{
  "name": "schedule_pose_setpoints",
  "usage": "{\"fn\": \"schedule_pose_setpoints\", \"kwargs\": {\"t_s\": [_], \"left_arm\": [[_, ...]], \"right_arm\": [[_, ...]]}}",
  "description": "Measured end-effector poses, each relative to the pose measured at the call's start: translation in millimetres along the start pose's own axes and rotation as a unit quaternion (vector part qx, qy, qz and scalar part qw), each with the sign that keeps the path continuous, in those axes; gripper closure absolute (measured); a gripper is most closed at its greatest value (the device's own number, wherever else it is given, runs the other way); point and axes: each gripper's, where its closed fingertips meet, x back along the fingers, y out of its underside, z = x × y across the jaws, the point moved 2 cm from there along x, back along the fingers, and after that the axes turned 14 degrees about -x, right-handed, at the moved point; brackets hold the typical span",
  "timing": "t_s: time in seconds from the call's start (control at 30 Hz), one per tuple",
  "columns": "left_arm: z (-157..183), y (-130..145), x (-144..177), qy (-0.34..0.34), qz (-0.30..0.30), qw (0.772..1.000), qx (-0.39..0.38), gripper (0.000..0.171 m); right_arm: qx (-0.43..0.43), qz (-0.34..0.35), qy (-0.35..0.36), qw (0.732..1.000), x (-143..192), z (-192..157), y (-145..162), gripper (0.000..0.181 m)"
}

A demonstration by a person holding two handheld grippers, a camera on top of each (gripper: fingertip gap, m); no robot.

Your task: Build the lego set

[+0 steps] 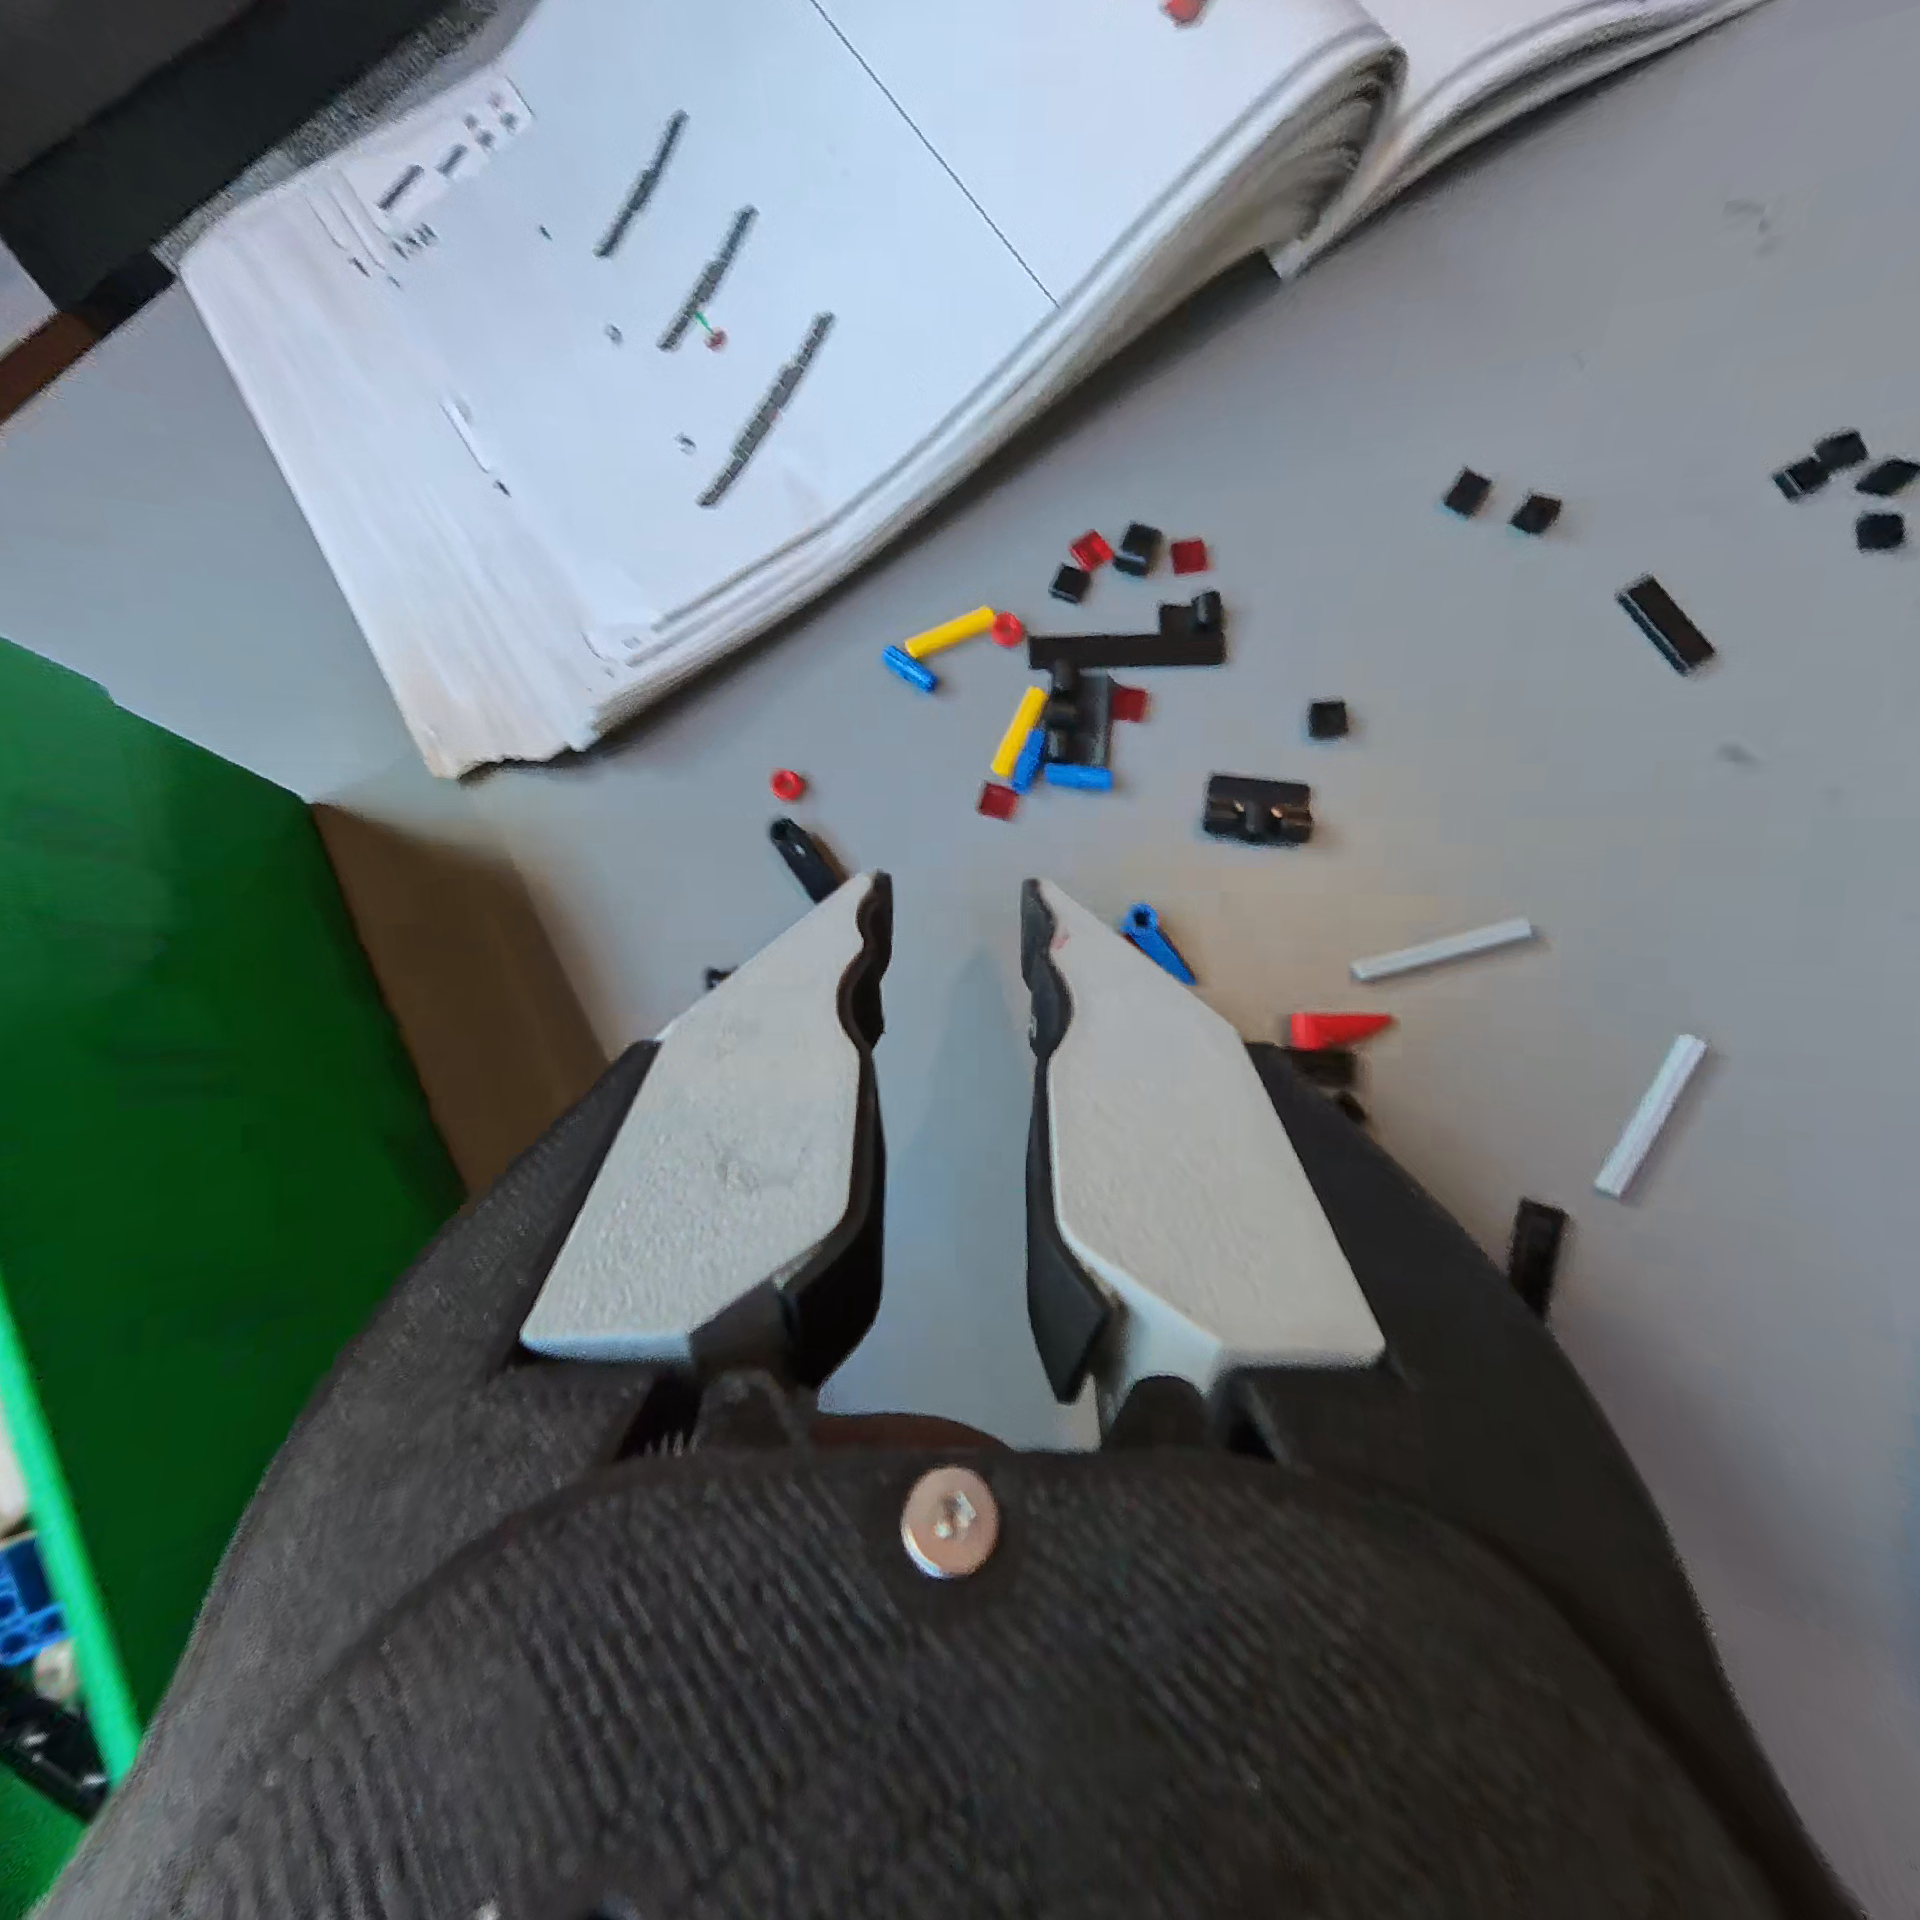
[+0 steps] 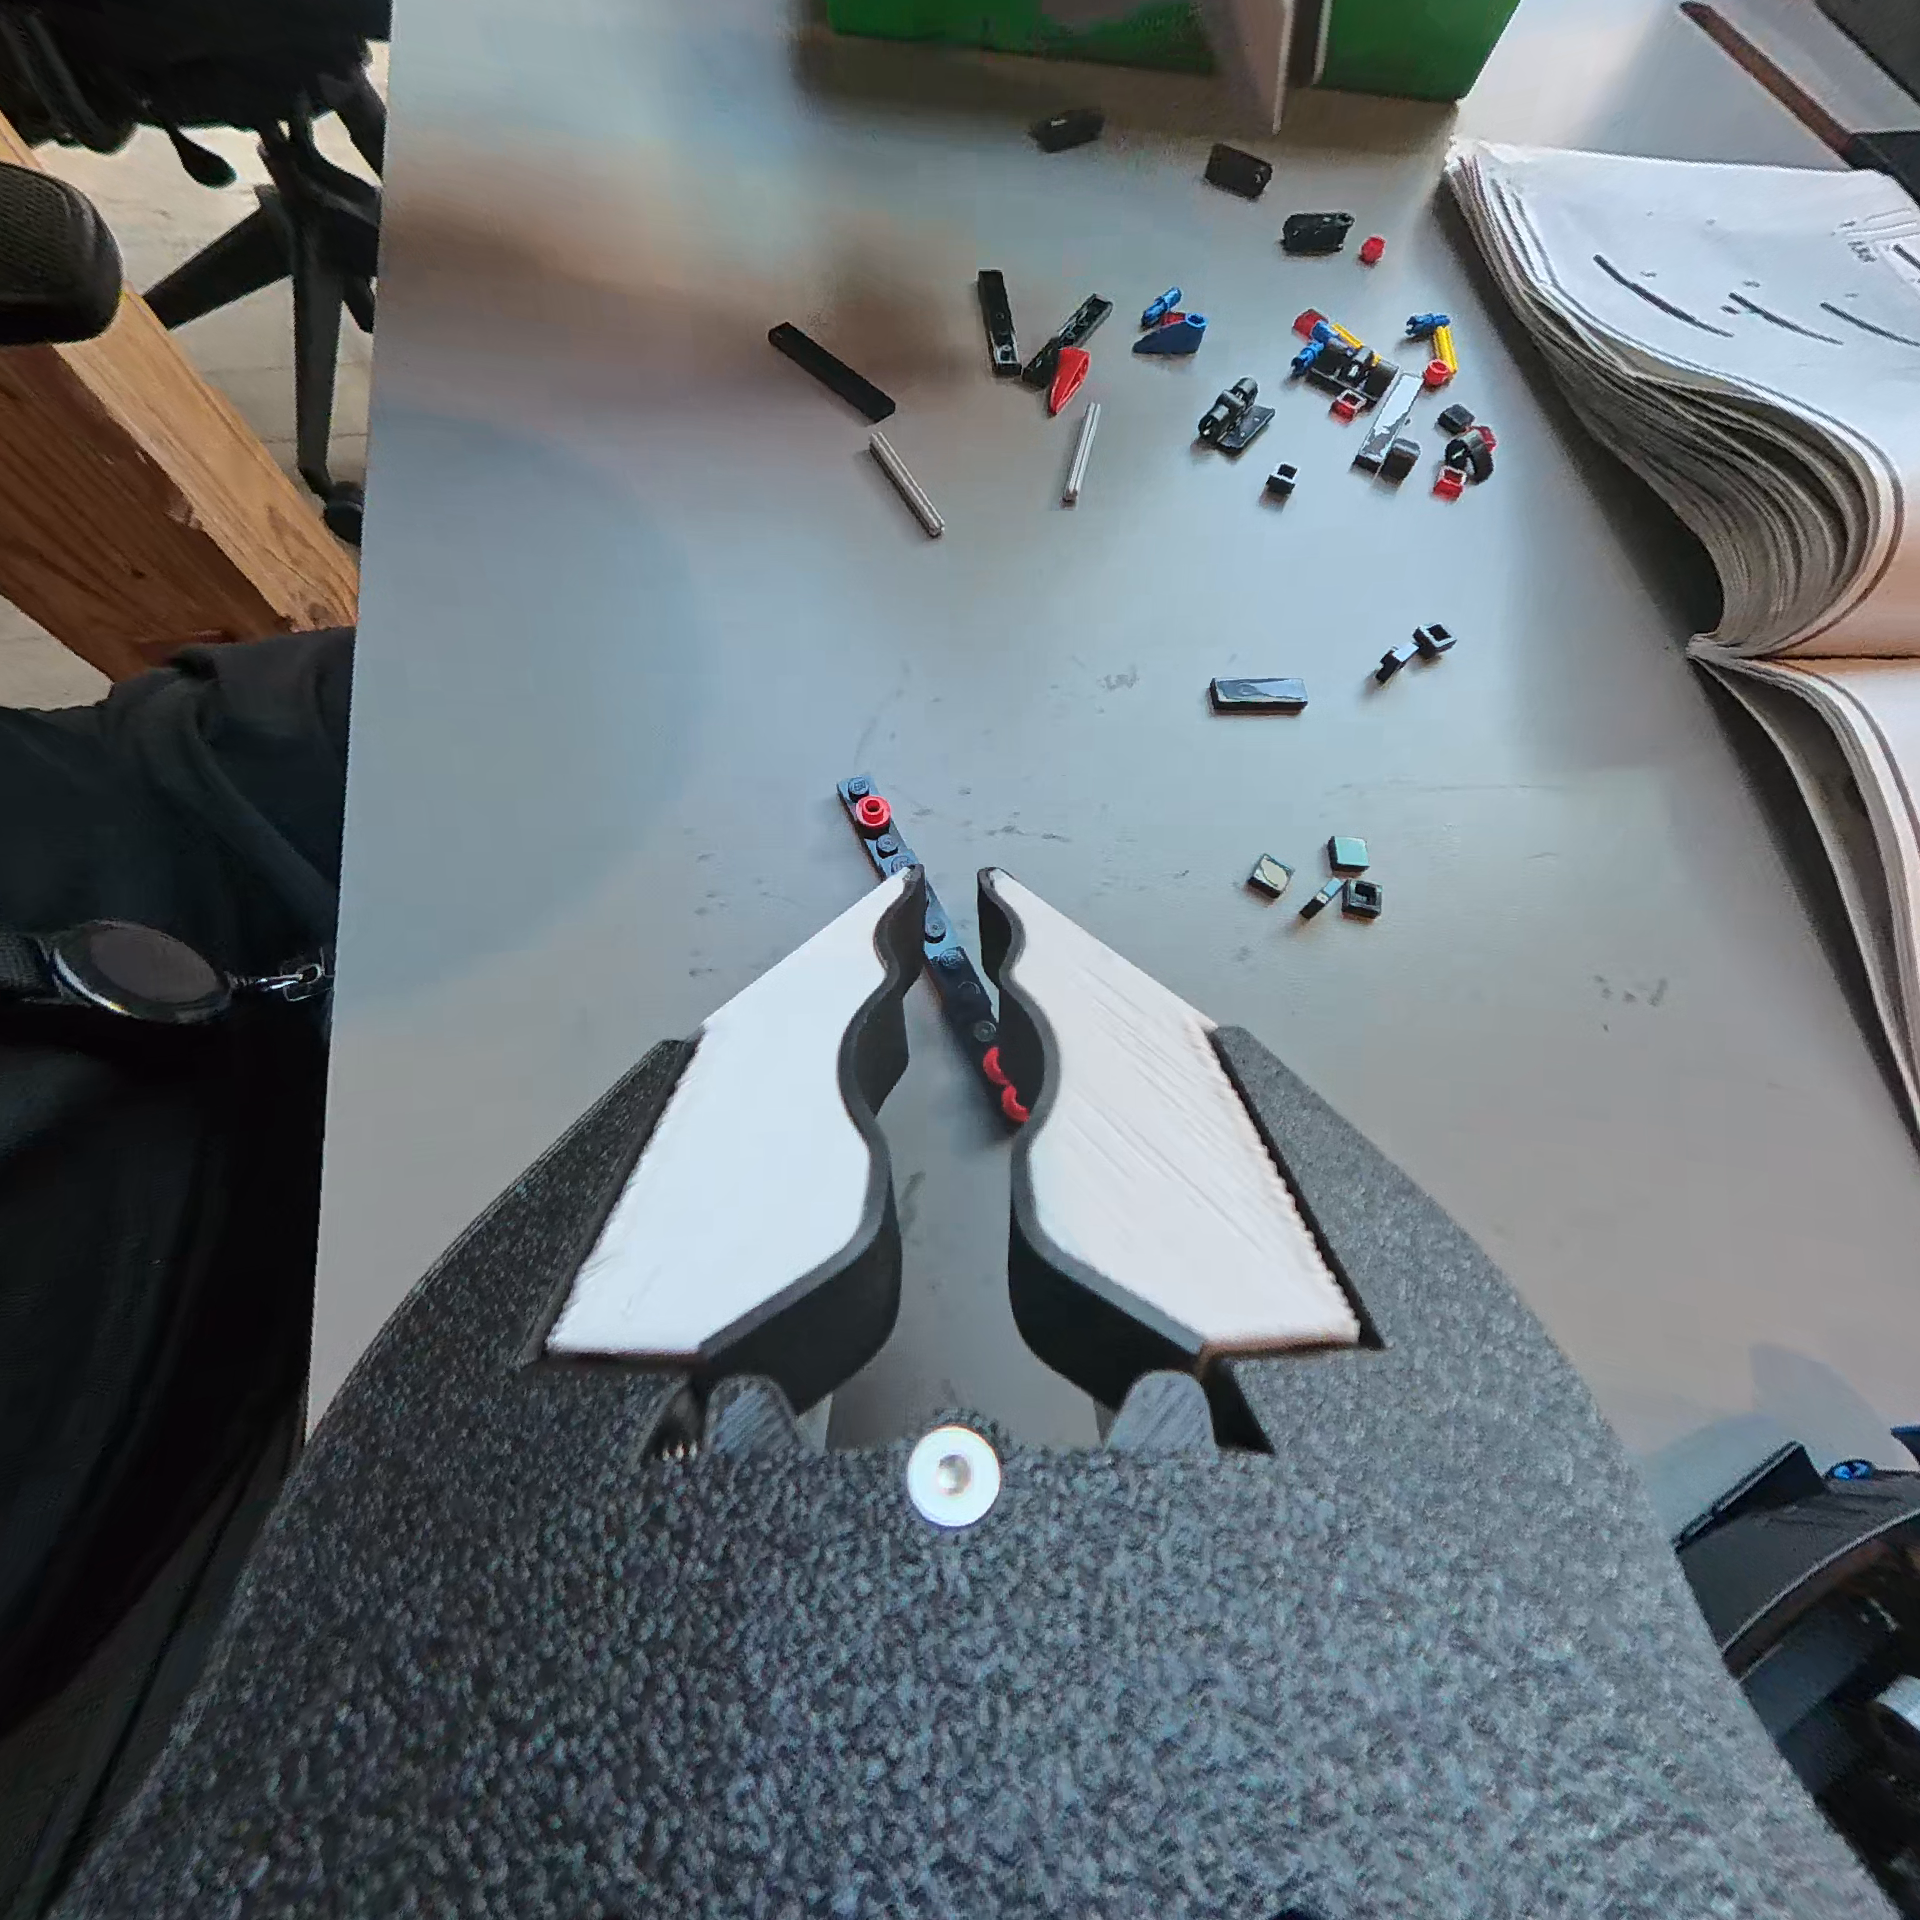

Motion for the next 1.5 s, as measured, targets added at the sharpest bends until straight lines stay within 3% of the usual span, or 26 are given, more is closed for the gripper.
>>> {"fn": "schedule_pose_setpoints", "kwargs": {"t_s": [0.17, 0.37, 0.63, 0.7, 0.93, 1.03, 1.13, 1.2, 1.3, 1.4, 1.5], "left_arm": [[-32.0, -7.2, -19.2, -0.003, -0.04, 0.999, -0.026, 0.153], [-46.6, -1.2, -43.4, 0.033, -0.087, 0.995, -0.032, 0.158], [-43.6, 11.3, -60.4, 0.066, -0.118, 0.991, -0.021, 0.159], [-42.2, 9.9, -60.9, 0.073, -0.111, 0.991, -0.017, 0.167], [-38.2, 2.8, -51.4, 0.064, -0.094, 0.993, -0.029, 0.167], [-17.4, -18.4, -33.5, 0.07, -0.05, 0.995, -0.046, 0.167], [36.5, -56.9, -9.6, 0.126, 0.075, 0.988, -0.056, 0.167], [78.5, -82.9, 8.3, 0.177, 0.183, 0.966, -0.048, 0.167], [136.6, -106.0, 34.7, 0.173, 0.336, 0.916, -0.133, 0.167], [181.2, -111.6, 47.9, 0.119, 0.4, 0.878, -0.235, 0.168], [205.4, -117.1, 57.8, 0.123, 0.429, 0.858, -0.254, 0.167]], "right_arm": [[-0.001, 0.0, 0.001, 1.0, 0.0, 0.2, 0.1, 0.173], [-0.004, 0.001, -0.004, 1.0, 0.4, -0.3, -0.1, 0.173], [-0.005, 0.003, -0.008, 1.0, 1.1, -1.1, -0.5, 0.173], [-0.006, 0.004, -0.008, 1.0, 1.3, -1.2, -0.6, 0.173], [-0.006, 0.005, -0.007, 1.0, 1.5, -1.1, -0.8, 0.173], [-0.005, 0.008, -0.004, 1.0, 2.1, -0.7, -1.4, 0.173], [-0.006, 0.019, 0.005, 1.0, 3.7, 1.0, -4.2, 0.173], [-0.024, 0.049, 0.001, 0.998, 6.5, 0.3, -14.0, 0.173], [-0.113, 0.103, -0.059, 0.986, 14.2, -5.9, -38.4, 0.173], [-0.196, 0.143, -0.152, 0.958, 26.9, -14.0, -61.0, 0.173], [-0.245, 0.171, -0.224, 0.928, 39.1, -18.5, -73.8, 0.173]]}}
